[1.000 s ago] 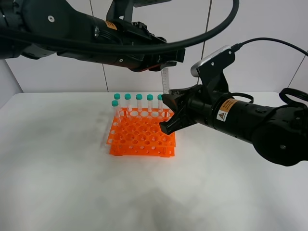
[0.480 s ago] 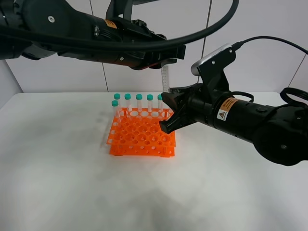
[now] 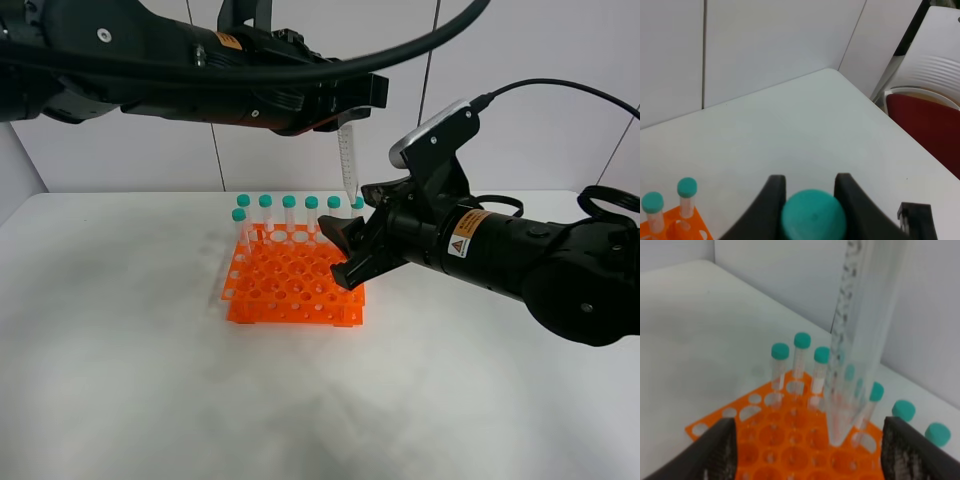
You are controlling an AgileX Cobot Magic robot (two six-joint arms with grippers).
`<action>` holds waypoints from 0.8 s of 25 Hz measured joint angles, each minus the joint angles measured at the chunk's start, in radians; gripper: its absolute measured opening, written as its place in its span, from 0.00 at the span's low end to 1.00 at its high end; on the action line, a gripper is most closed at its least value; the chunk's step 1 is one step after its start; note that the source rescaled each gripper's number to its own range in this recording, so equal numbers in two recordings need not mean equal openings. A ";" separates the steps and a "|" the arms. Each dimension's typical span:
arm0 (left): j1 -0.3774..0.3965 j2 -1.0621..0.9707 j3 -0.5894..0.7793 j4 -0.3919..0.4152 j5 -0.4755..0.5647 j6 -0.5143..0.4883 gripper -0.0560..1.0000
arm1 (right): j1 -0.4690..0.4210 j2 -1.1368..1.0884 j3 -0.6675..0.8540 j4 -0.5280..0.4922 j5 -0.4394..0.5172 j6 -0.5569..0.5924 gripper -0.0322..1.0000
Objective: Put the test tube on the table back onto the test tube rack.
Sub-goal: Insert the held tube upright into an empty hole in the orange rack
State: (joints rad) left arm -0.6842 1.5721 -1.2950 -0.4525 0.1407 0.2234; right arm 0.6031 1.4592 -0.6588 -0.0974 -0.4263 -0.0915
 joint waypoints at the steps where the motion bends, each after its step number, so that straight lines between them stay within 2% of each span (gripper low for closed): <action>1: 0.001 0.000 0.000 0.000 0.000 0.000 0.05 | 0.000 0.000 0.000 0.001 0.018 0.000 0.60; 9: 0.034 0.000 0.000 -0.001 0.010 0.000 0.05 | -0.042 0.000 0.000 0.001 0.172 -0.050 0.60; 13: 0.034 0.000 -0.001 -0.001 0.024 0.009 0.05 | -0.116 0.000 0.000 0.001 0.213 -0.052 0.60; 14: 0.034 0.000 -0.001 -0.001 0.024 0.013 0.05 | -0.163 0.000 0.000 0.001 0.232 -0.052 0.60; 20: 0.034 0.000 -0.001 0.000 0.027 0.020 0.05 | -0.252 0.000 -0.004 0.001 0.260 -0.052 0.60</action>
State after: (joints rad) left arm -0.6504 1.5721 -1.2961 -0.4524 0.1676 0.2431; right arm 0.3507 1.4592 -0.6631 -0.0962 -0.1662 -0.1436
